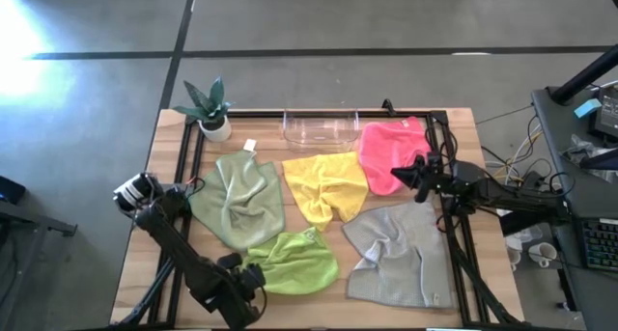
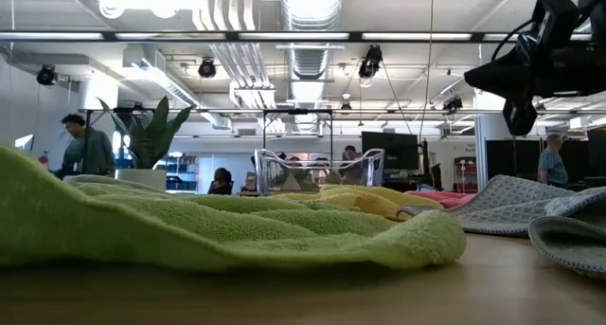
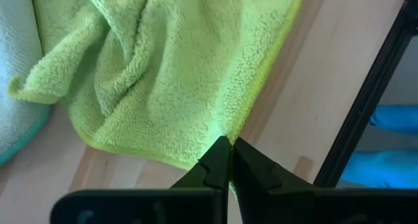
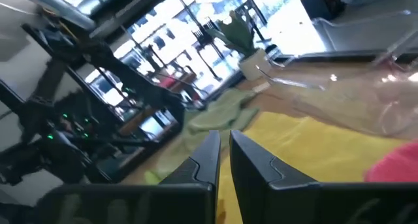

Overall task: Fold microfiber towels
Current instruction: Fold the green microfiber cloth

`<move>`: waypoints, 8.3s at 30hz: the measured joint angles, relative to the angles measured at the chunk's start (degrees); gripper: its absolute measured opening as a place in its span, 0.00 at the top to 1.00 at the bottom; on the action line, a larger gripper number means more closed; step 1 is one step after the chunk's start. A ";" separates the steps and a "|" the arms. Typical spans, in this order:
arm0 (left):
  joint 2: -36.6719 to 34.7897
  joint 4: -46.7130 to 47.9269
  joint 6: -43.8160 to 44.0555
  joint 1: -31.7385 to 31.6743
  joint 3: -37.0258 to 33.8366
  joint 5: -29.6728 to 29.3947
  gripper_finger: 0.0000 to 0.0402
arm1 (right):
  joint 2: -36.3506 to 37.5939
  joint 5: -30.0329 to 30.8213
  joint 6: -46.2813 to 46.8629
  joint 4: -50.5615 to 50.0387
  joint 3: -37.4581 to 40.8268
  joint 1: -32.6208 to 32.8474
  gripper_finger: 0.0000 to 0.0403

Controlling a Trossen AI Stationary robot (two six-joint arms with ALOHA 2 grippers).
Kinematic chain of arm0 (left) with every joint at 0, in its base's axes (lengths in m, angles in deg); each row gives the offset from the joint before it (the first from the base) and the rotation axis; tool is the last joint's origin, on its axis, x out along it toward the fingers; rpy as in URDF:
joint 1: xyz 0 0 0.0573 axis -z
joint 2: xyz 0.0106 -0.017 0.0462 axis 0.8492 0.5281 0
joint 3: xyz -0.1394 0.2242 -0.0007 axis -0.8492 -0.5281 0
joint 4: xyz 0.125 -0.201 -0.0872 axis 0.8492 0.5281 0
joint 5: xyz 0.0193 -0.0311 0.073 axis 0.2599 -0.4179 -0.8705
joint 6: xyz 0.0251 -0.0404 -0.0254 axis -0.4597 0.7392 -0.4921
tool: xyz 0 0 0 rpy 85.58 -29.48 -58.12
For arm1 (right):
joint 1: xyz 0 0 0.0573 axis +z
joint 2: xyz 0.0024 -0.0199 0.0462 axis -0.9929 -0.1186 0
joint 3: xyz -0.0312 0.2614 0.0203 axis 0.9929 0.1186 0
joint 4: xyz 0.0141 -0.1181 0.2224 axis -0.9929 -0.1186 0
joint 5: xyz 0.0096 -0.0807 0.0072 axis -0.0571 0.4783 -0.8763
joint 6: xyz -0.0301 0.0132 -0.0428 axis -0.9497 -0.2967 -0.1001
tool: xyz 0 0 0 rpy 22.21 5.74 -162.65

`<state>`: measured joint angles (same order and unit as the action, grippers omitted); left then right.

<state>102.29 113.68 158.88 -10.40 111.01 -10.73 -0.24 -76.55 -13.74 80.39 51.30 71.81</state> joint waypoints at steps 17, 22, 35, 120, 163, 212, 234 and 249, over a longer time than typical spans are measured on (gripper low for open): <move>-5.35 0.16 -0.10 -2.89 0.11 0.31 1.00 | -0.79 -7.38 9.19 18.72 -4.75 0.38 0.86; -6.83 0.19 -0.14 -4.01 -0.18 -0.08 1.00 | -4.23 -11.76 3.85 14.08 -13.22 0.76 0.74; -7.74 0.38 -5.17 -8.29 -0.17 -1.38 1.00 | -20.98 -20.72 -10.03 -22.45 -35.41 1.96 0.64; -16.03 4.49 -12.31 -12.74 0.40 -11.87 1.00 | -107.28 5.72 -0.22 -25.48 -80.15 38.11 0.56; -17.82 4.73 -12.68 -12.74 -0.02 -12.16 1.00 | -103.89 11.64 8.82 -45.47 -80.13 40.64 0.94; -22.69 33.17 -40.77 -14.72 23.65 -6.88 1.00 | -103.25 33.32 15.73 -92.04 -132.02 41.09 0.98; -25.30 34.22 -44.15 -21.21 24.67 -11.09 1.00 | -102.44 36.89 10.66 -93.44 -131.82 38.87 0.98; -14.27 18.36 -30.15 -7.67 9.46 5.83 1.00 | -110.70 19.77 31.38 -87.31 -123.63 48.69 0.98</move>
<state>88.02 132.04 128.73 -18.07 120.47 -4.89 -110.95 -56.78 17.64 -6.91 -72.33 120.51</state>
